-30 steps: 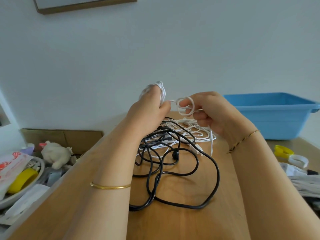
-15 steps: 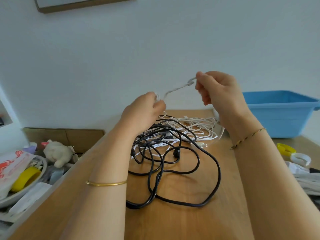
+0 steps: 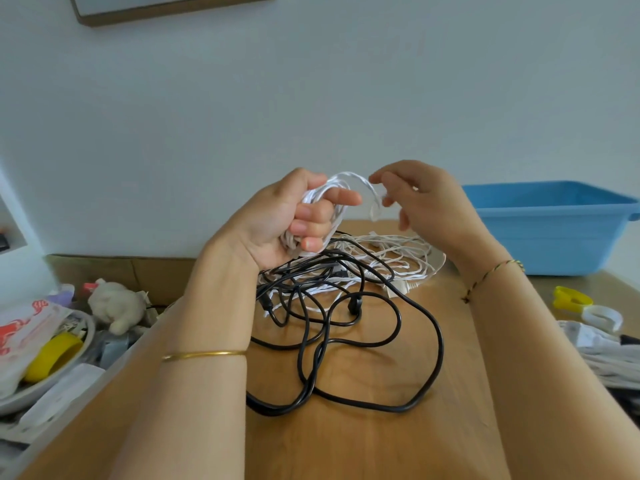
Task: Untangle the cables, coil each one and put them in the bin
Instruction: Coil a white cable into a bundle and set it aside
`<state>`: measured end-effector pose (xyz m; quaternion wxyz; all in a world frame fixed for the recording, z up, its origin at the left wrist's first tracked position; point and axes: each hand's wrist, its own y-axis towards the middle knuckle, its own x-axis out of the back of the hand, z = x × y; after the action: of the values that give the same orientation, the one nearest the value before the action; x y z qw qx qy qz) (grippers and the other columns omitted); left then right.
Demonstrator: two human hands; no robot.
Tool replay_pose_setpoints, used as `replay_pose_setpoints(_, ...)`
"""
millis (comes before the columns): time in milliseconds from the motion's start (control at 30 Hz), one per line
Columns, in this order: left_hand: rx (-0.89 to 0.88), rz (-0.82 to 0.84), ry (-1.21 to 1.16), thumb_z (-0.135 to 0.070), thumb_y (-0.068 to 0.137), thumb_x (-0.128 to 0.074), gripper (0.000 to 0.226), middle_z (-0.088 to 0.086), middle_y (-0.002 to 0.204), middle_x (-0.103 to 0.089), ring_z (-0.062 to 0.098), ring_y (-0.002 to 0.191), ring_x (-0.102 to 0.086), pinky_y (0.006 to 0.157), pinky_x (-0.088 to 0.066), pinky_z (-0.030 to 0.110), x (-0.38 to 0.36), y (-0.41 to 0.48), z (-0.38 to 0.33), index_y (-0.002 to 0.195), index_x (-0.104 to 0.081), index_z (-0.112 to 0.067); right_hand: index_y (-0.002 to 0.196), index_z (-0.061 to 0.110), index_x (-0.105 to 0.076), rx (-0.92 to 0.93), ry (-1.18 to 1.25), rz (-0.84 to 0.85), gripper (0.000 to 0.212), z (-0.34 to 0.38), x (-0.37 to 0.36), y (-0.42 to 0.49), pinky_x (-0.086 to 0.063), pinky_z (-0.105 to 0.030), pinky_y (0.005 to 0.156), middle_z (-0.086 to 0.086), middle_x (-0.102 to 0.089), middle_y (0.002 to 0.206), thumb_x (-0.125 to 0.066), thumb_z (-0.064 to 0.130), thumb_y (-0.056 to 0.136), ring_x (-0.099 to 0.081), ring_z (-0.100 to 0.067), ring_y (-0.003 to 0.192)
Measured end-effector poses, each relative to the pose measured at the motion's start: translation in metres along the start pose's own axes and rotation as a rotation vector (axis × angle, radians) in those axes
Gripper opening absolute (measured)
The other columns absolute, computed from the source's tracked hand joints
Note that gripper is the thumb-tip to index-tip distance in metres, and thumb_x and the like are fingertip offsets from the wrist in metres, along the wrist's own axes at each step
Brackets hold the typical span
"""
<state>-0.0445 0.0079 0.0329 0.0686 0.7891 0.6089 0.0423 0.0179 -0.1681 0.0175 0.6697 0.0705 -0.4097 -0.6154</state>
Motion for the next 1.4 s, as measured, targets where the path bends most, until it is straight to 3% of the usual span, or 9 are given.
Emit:
replay_pose_setpoints(167, 0.023, -0.066, 0.101, -0.021, 0.101, -0.025, 0.046, -0.010, 0.043, -0.022, 0.003, 0.036, -0.021, 0.037, -0.030, 0.016, -0.005, 0.002, 0.004, 0.091, -0.066, -0.002, 0.100, 0.017, -0.067, 0.142, -0.056, 0.022, 0.041, 0.012, -0.003, -0.003, -0.045, -0.016, 0.080, 0.002, -0.064, 0.103, -0.039, -0.009, 0.085, -0.057, -0.011, 0.095)
replay_pose_setpoints(300, 0.030, -0.108, 0.144, -0.022, 0.101, -0.027, 0.043, -0.010, 0.043, -0.024, 0.004, 0.036, -0.021, 0.037, -0.030, 0.018, -0.007, 0.003, 0.004, 0.090, -0.064, -0.004, 0.088, 0.008, -0.067, 0.100, 0.209, 0.081, 0.029, 0.026, -0.001, -0.006, -0.054, -0.037, 0.069, -0.012, -0.070, 0.082, -0.040, -0.004, 0.086, -0.064, -0.023, 0.068)
replay_pose_setpoints(400, 0.012, -0.126, 0.194, -0.020, 0.100, -0.028, 0.040, -0.009, 0.043, -0.024, 0.005, 0.036, -0.022, 0.037, -0.030, 0.019, -0.010, 0.004, 0.005, 0.079, -0.060, -0.008, 0.087, 0.011, -0.064, 0.099, 0.147, 0.106, 0.006, 0.025, -0.001, -0.007, -0.045, -0.025, 0.049, -0.004, -0.067, 0.071, -0.064, 0.017, 0.085, -0.052, -0.006, 0.045)
replay_pose_setpoints(533, 0.028, -0.027, 0.263, -0.024, 0.098, -0.041, 0.035, -0.010, 0.043, -0.025, 0.004, 0.036, -0.024, 0.037, -0.031, 0.019, -0.010, 0.001, 0.005, 0.085, -0.066, -0.005, 0.083, 0.014, -0.065, 0.130, 0.120, 0.041, 0.004, 0.019, 0.002, -0.004, -0.039, -0.014, 0.043, -0.002, -0.064, 0.067, -0.066, 0.010, 0.084, -0.047, 0.000, 0.040)
replay_pose_setpoints(700, 0.060, 0.299, -0.227, -0.029, 0.094, -0.048, 0.033, -0.012, 0.041, -0.028, 0.000, 0.033, -0.026, 0.032, -0.034, 0.014, 0.003, 0.004, 0.010, 0.086, -0.067, -0.004, 0.083, 0.007, -0.070, -0.013, 0.374, 0.181, 0.017, 0.012, 0.001, -0.008, -0.040, -0.018, 0.042, 0.009, -0.055, 0.048, -0.066, 0.022, 0.087, -0.044, -0.010, 0.042)
replay_pose_setpoints(833, 0.100, 0.549, -0.834, -0.018, 0.097, -0.045, 0.033, -0.004, 0.049, -0.035, 0.010, 0.043, -0.033, 0.044, -0.040, 0.025, 0.016, 0.012, 0.012, 0.104, -0.059, 0.011, 0.071, 0.007, -0.066, -0.114, 0.506, 0.289, 0.040, 0.011, -0.005, -0.009, -0.022, -0.017, 0.035, 0.002, -0.056, 0.054, -0.050, 0.033, 0.096, -0.026, -0.008, 0.035)
replay_pose_setpoints(933, 0.006, 0.447, -1.040, -0.021, 0.099, -0.043, 0.038, 0.002, 0.045, -0.039, 0.013, 0.041, -0.033, 0.045, -0.040, 0.026, 0.025, 0.013, 0.012, 0.104, -0.060, 0.013, 0.073, 0.008, -0.068, -0.143, 0.456, 0.295, 0.045, 0.006, -0.004, -0.008, -0.020, -0.017, 0.035, -0.002, -0.057, 0.063, -0.046, 0.039, 0.096, -0.024, -0.008, 0.037)
replay_pose_setpoints(1233, -0.505, -0.388, -1.108, -0.029, 0.105, -0.025, 0.047, -0.005, 0.046, -0.039, 0.007, 0.037, -0.038, 0.049, -0.046, 0.017, 0.032, 0.004, 0.001, 0.107, -0.056, 0.006, 0.085, 0.017, -0.076, -0.072, -0.099, 0.679, 0.032, 0.013, 0.005, -0.011, -0.035, -0.017, 0.052, 0.004, -0.048, 0.056, -0.054, 0.039, 0.093, -0.036, -0.009, 0.049)
replay_pose_setpoints(1400, -0.587, -0.536, -1.119, -0.032, 0.106, -0.021, 0.046, -0.004, 0.045, -0.042, 0.008, 0.036, -0.037, 0.051, -0.050, 0.020, 0.046, 0.001, 0.005, 0.101, -0.052, 0.002, 0.087, 0.015, -0.074, 0.011, 0.003, 0.509, 0.028, 0.014, 0.005, -0.010, -0.029, -0.015, 0.045, 0.005, -0.038, 0.052, -0.054, 0.035, 0.093, -0.029, -0.005, 0.042)
